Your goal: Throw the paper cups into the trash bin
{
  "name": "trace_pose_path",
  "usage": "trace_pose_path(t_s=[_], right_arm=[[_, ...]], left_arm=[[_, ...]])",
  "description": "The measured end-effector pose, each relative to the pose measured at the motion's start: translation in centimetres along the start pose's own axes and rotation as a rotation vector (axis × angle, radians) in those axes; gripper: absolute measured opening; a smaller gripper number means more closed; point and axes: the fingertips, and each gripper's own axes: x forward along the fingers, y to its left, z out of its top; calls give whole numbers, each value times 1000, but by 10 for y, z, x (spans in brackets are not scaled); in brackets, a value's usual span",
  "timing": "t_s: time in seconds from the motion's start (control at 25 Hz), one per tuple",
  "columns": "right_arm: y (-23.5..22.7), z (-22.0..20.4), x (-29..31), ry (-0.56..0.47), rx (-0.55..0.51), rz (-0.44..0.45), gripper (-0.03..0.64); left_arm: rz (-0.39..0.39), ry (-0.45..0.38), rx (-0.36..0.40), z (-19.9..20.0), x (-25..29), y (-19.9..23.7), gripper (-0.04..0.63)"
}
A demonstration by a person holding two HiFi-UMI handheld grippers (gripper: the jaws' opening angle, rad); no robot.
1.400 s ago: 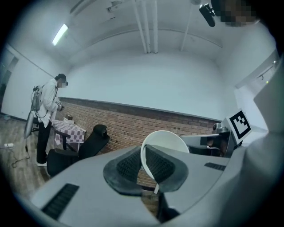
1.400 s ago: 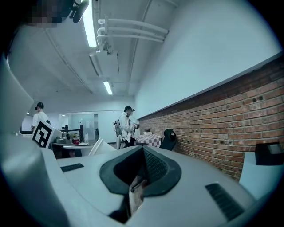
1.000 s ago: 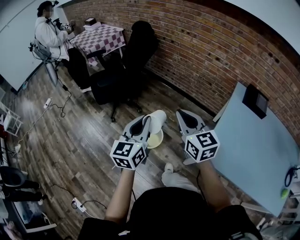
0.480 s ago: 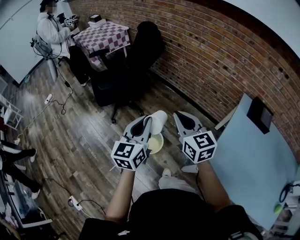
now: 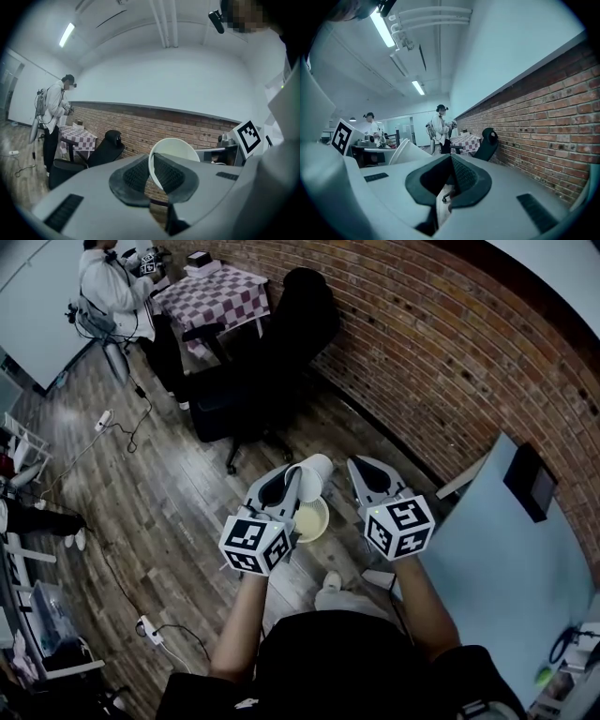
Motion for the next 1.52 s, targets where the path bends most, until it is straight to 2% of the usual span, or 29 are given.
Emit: trace_pose_path(t_s=[0.28,0.6,0.84,1.24,1.52], right_arm=[[-24,-16,16,40,30,19,3],[-38,-37,31,76,72,-7,3],[-40,-51,45,95,95,-57,3],[-25,-60,84,110,146,-192,3],[-29,-95,109,153,194,-275,3]], left_arm=[[25,51,-10,-14,24,8,35],[23,110,-40,-36,35,27,35],[-29,161,-37,-53,46,42,35],[-136,243,-37,-65,54,99,35],[-187,340,-64,-109,64,135,35]])
